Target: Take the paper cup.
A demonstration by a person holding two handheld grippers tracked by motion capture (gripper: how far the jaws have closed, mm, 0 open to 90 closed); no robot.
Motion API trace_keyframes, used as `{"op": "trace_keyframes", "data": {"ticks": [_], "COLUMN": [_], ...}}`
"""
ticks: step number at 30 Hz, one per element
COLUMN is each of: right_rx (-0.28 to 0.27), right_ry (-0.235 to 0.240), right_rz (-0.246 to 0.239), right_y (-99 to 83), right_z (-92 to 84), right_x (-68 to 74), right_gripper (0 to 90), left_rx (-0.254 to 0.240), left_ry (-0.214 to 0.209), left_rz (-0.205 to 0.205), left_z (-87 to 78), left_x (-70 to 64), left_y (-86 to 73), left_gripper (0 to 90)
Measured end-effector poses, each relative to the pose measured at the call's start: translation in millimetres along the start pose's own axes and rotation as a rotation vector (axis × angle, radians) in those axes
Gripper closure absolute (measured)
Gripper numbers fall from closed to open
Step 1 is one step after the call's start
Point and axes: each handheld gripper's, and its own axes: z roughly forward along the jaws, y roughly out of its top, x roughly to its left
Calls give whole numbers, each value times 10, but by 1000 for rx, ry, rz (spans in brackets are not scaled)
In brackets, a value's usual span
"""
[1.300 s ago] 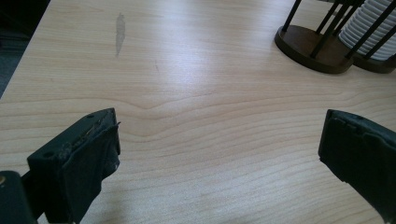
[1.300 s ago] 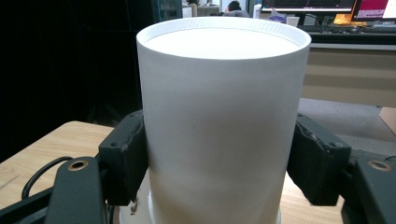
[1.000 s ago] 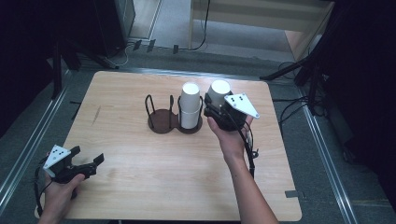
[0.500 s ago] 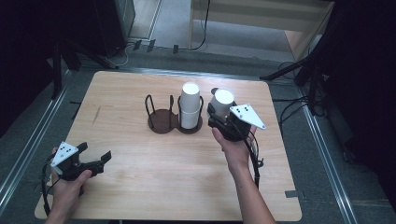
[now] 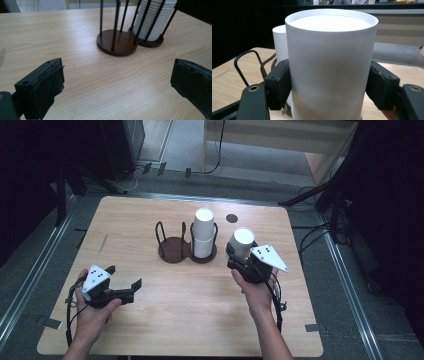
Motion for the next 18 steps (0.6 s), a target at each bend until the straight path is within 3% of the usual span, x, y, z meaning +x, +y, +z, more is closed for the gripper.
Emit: {"op": "trace_keyframes", "data": {"ticks": [8,18], "right_rx": [0,-2], "right_ry": [5,10], "right_rz": [-2,-10], "right_y": [-79,-130], "right_z": [-74,-152], "right_x": [-62,-72], "right_gripper": [285,284], "left_rx": [-18,-46], "left_ry": [-35,-49], "left_rz": [5,-6], "left_z": [145,194], "left_x": [-163,-198], "left_y": [161,290], "left_gripper": [0,0]}}
